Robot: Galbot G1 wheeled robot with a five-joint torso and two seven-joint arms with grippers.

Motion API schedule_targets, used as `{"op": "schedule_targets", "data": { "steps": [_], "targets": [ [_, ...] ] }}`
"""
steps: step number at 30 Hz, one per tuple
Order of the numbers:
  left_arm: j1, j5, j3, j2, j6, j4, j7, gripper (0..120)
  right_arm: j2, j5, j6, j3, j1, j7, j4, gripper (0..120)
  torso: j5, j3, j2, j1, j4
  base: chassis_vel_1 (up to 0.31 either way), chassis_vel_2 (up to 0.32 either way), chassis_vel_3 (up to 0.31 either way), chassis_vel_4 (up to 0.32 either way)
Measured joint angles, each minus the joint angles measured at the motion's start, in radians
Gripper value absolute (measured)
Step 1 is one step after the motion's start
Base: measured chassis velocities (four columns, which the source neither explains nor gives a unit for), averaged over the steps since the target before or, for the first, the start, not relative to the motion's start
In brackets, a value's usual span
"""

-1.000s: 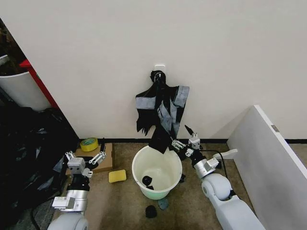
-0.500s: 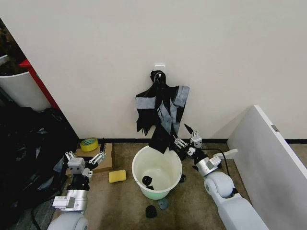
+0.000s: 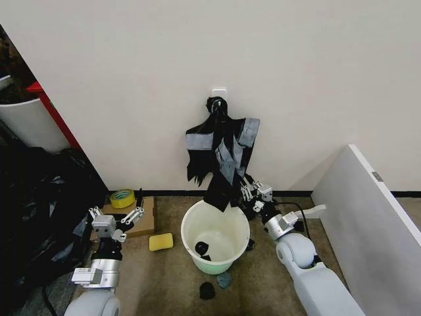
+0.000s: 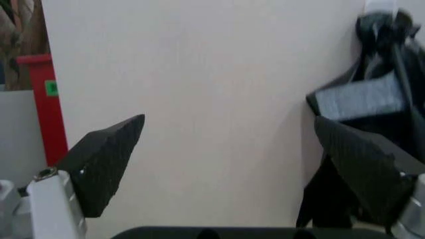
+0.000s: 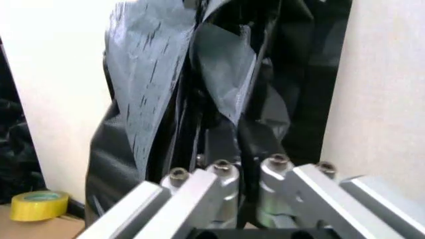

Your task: Place the garbage bag over the trash bin.

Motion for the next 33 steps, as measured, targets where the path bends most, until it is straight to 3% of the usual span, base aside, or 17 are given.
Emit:
{"op": "schedule_targets", "data": {
  "steps": [5,8,12,18,25,33],
  "targets": [
    [-0.042,-0.056,0.006,0.030,-0.001,-0.008,0.025,100,-0.010,0.023,-0.009,-0.006,-0.036,0.019,0.080,0,0.0001,0.000,0.000,0.000,-0.0002,0.000,0.000,0.000,0.000],
    [-0.128,-0.186,0.043,0.141,-0.045,0.028,0.195,100,-0.028,0.146,-0.027,-0.036,-0.088,0.012,0.210,0,-0.0003,0.000,0.000,0.000,-0.0001,0.000,0.000,0.000,0.000],
    [-0.233,-0.284,0.092,0.286,-0.068,0.124,0.393,100,-0.033,0.213,-0.041,-0.056,-0.118,-0.017,0.274,0,-0.0002,0.000,0.000,0.000,-0.0003,0.000,0.000,0.000,0.000],
    [-0.365,-0.424,0.193,0.381,0.001,0.231,0.490,100,-0.032,0.229,-0.037,-0.056,-0.132,-0.063,0.280,0,0.0001,0.000,0.000,0.000,-0.0002,0.000,0.000,0.000,0.000],
    [-0.493,-0.560,0.305,0.358,0.120,0.308,0.542,100,-0.022,0.244,-0.032,-0.055,-0.135,-0.085,0.279,0,0.0000,0.000,0.000,0.000,-0.0002,0.000,0.000,0.000,0.000],
    [-0.564,-0.583,0.370,0.304,0.157,0.349,0.553,98,-0.006,0.241,-0.031,-0.055,-0.135,-0.094,0.267,0,0.0004,0.000,0.000,0.000,-0.0001,0.000,0.000,0.000,0.000]
  ]
}}
